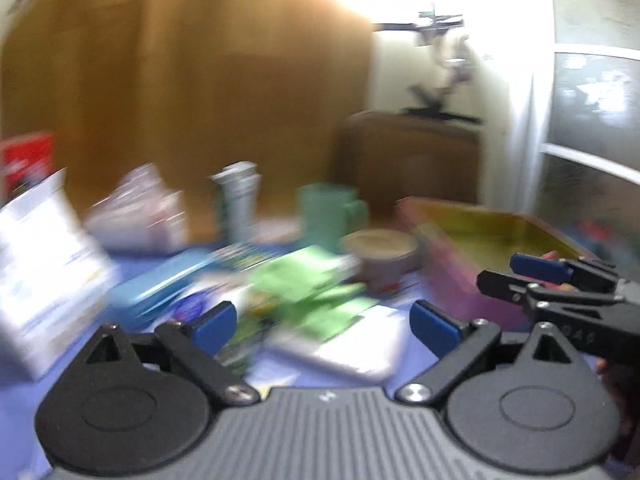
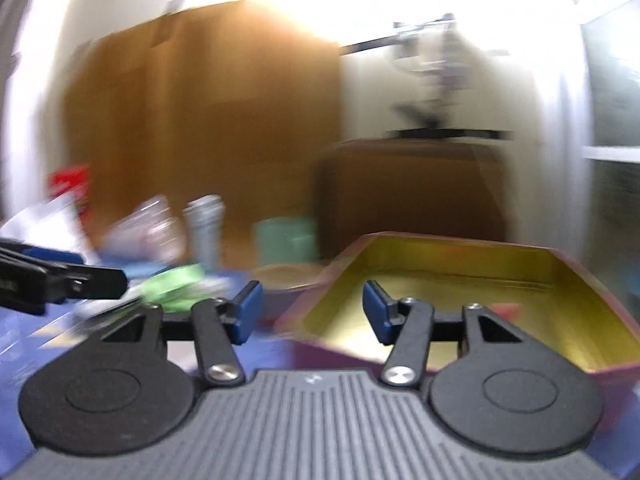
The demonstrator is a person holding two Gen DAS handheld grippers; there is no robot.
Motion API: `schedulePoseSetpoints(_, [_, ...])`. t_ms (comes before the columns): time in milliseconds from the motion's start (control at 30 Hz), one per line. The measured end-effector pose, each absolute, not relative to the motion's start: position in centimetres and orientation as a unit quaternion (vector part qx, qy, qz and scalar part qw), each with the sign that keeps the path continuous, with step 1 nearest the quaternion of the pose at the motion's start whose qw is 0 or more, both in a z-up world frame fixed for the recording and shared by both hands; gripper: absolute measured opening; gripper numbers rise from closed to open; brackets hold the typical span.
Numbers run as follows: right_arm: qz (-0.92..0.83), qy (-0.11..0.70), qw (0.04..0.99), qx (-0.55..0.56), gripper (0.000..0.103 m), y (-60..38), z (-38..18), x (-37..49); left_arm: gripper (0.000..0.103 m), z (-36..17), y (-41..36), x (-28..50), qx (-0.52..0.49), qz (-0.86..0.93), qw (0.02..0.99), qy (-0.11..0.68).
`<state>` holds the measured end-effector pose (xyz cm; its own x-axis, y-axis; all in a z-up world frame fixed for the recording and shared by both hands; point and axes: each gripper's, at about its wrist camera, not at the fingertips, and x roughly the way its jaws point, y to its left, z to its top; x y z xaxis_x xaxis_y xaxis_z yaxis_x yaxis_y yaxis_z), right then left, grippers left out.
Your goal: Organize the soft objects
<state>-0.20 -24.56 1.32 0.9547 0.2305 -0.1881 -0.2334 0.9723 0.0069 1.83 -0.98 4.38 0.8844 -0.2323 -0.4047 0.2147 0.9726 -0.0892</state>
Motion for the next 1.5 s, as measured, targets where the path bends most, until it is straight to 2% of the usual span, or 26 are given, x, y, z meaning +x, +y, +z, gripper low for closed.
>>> schedulePoseSetpoints(133, [0.185,0.134,0.972,-0.045,0.052,-19.2,0.4,1.7,0.097,2.2,3.7,1.5,-0.018,-0.045,0.975,0.215])
schedulePoseSetpoints(267, [0.220,0.166,0.959,-0.063,0.052,-15.5,0.0,4.7,0.096,1.0,6.5,1.9,-0.079,-0.049,0.970,0.223])
schedulePoseSetpoints(533, [0.194,0.206,0.955,-0.087,0.053,-12.4,-1.1,9.8,0.096,0.9,7.2,1.4,-0.104,-0.064,0.973,0.194])
schedulePoseSetpoints(567, [0.195,0.214,0.953,-0.087,0.040,-12.2,-1.4,10.2,0.096,0.9,7.2,1.3,-0.105,-0.065,0.973,0.193])
schedulePoseSetpoints(600, [0.193,0.212,0.954,-0.089,0.015,-12.1,-1.5,10.3,0.096,0.9,7.3,1.2,-0.106,-0.065,0.974,0.191])
schedulePoseSetpoints(633, [0.189,0.206,0.955,-0.094,0.005,-12.0,-1.6,10.0,0.096,0.9,7.3,1.2,-0.108,-0.065,0.973,0.192])
schedulePoseSetpoints(900, [0.285,0.179,0.939,-0.074,0.006,-12.9,0.4,1.3,0.098,0.8,8.2,1.3,-0.128,-0.072,0.970,0.195])
schedulePoseSetpoints(1067, [0.360,0.228,0.903,-0.055,0.006,-14.1,-0.9,-3.3,0.098,0.8,8.1,1.5,-0.128,-0.076,0.967,0.205])
schedulePoseSetpoints(1167, [0.353,0.245,0.901,-0.064,0.009,-13.9,-2.4,-4.1,0.098,0.9,8.1,1.5,-0.127,-0.081,0.964,0.221])
schedulePoseSetpoints(1233, [0.342,0.249,0.903,-0.069,0.019,-13.8,-2.9,-4.1,0.098,0.9,8.4,1.2,-0.139,-0.093,0.958,0.234])
schedulePoseSetpoints(1300, [0.341,0.243,0.905,-0.072,0.053,-14.0,-2.8,-4.4,0.098,1.0,8.7,0.5,-0.154,-0.109,0.950,0.249])
schedulePoseSetpoints(1333, [0.339,0.233,0.908,-0.076,0.058,-14.0,-2.7,-4.6,0.098,1.1,8.8,0.1,-0.158,-0.119,0.947,0.254])
schedulePoseSetpoints(1500, [0.336,0.217,0.912,-0.086,0.065,-15.2,-2.5,-4.9,0.097,2.2,7.6,-2.3,-0.151,-0.172,0.935,0.270])
